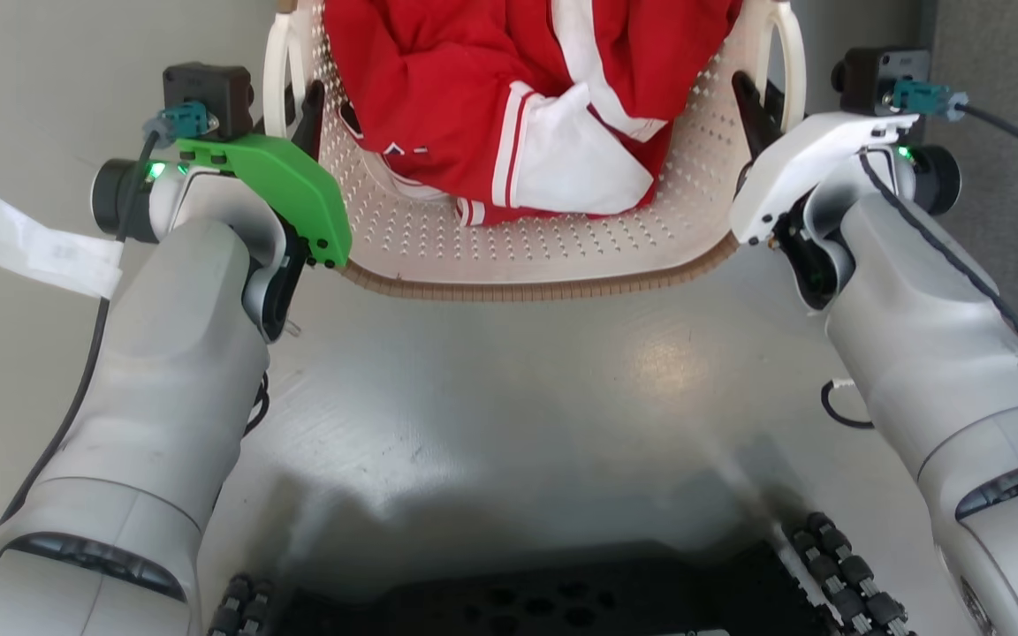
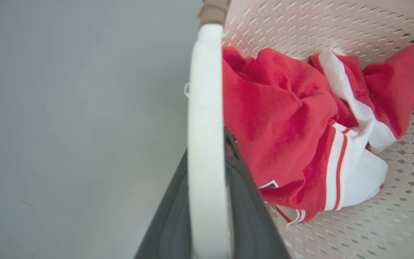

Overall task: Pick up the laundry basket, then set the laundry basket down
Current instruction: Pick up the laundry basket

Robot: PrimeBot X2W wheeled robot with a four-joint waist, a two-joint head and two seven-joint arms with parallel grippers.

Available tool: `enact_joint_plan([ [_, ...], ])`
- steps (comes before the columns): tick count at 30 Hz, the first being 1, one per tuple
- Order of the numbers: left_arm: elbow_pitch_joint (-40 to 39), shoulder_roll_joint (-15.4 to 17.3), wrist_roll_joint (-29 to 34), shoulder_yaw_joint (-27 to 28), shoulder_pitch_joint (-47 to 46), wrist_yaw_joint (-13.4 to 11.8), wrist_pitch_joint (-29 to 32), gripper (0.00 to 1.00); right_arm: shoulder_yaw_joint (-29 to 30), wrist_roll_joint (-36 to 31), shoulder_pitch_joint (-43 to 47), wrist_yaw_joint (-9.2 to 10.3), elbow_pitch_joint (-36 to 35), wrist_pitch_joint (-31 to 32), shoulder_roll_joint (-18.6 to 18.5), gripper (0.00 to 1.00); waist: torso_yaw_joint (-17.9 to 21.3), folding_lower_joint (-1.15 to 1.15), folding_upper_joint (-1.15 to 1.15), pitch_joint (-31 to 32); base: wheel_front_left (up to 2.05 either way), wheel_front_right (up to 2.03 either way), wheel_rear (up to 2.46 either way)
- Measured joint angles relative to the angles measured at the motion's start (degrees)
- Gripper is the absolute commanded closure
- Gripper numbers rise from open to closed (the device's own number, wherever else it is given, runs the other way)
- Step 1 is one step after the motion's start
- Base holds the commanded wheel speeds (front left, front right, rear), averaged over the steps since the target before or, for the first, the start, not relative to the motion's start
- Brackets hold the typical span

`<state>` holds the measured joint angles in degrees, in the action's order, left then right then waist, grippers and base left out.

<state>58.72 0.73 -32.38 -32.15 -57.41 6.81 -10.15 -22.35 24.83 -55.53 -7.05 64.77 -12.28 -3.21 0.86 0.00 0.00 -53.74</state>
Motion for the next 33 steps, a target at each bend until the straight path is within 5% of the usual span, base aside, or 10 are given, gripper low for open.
enact_joint_plan([
  [33,3.57,0.54,-12.49,-7.7,10.9,0.0,7.16,1.0,-11.73,15.72,10.77,0.1,-1.6,11.74,-0.52,1.0,0.26,0.0,0.0,22.52,0.0,0.0,0.0],
])
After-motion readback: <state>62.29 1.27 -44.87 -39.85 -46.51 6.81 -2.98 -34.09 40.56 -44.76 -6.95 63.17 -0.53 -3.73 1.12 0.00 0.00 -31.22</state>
